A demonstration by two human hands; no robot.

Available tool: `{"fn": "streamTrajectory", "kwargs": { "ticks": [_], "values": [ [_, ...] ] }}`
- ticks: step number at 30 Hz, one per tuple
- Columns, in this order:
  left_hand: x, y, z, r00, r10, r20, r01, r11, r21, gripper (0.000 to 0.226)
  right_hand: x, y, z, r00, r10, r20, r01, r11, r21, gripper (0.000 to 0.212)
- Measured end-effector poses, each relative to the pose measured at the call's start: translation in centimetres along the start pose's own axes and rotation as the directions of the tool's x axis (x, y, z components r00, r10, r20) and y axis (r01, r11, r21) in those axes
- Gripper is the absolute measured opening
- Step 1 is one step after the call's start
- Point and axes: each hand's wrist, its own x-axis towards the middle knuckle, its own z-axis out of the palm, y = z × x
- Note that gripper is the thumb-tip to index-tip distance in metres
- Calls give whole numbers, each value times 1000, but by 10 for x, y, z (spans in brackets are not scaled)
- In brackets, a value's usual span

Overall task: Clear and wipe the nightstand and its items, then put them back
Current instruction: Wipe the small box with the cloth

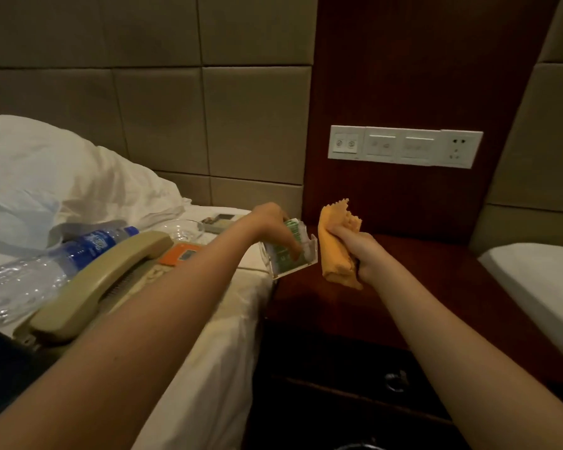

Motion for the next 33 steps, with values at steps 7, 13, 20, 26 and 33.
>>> {"fn": "streamTrajectory", "kwargs": {
  "ticks": [7,13,20,26,33],
  "values": [
    [-51,36,52,980,144,138,-122,980,-156,37,-55,56,-69,996,76,-43,-82,984,-157,59],
    [-89,36,111,945,189,266,-119,959,-258,37,-104,102,-98,991,136,3,-132,963,-236,38],
    [-122,44,173,898,210,386,-64,931,-359,40,-138,157,-119,969,246,-26,-244,927,-285,31],
    [-130,36,215,920,179,349,-19,909,-416,39,-136,185,-123,975,185,-119,-220,832,-509,19],
    [-132,27,239,949,142,281,-8,903,-429,48,-124,200,-112,970,199,-141,-243,835,-494,24]
  ]
}}
